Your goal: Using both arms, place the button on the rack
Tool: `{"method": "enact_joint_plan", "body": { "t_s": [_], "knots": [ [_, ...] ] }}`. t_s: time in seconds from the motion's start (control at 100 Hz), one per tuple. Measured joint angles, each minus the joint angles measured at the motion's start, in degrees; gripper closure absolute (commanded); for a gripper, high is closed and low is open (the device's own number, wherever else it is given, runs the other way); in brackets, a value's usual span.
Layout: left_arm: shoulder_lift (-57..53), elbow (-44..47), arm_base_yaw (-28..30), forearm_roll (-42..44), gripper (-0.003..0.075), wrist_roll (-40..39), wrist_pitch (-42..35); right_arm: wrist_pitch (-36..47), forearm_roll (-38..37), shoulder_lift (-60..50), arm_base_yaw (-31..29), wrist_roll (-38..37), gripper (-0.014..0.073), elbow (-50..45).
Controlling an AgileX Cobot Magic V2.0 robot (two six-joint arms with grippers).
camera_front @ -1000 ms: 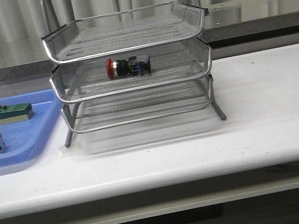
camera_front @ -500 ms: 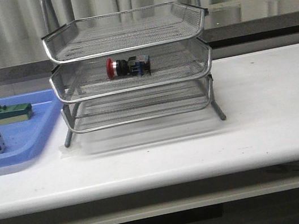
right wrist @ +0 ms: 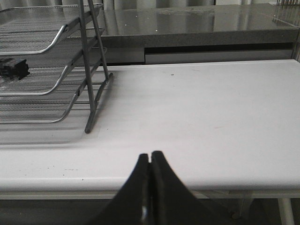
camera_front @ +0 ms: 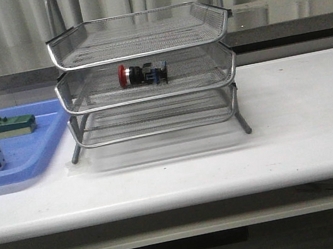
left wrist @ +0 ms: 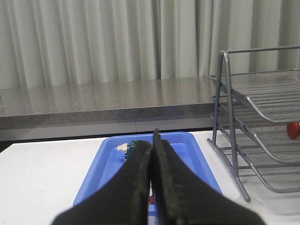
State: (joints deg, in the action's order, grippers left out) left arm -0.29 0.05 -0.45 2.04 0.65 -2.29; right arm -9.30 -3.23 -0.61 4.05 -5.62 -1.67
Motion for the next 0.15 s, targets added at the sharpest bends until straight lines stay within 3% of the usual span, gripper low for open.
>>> {"method": "enact_joint_plan", "body": {
  "t_s": [0.15],
  "knots": [
    [0.0, 0.0, 0.0, 0.0, 0.0716, 0.0, 0.0, 0.0, 0.0, 0.0, 0.0, 0.0, 0.0651, 0.0]
  ]
}}
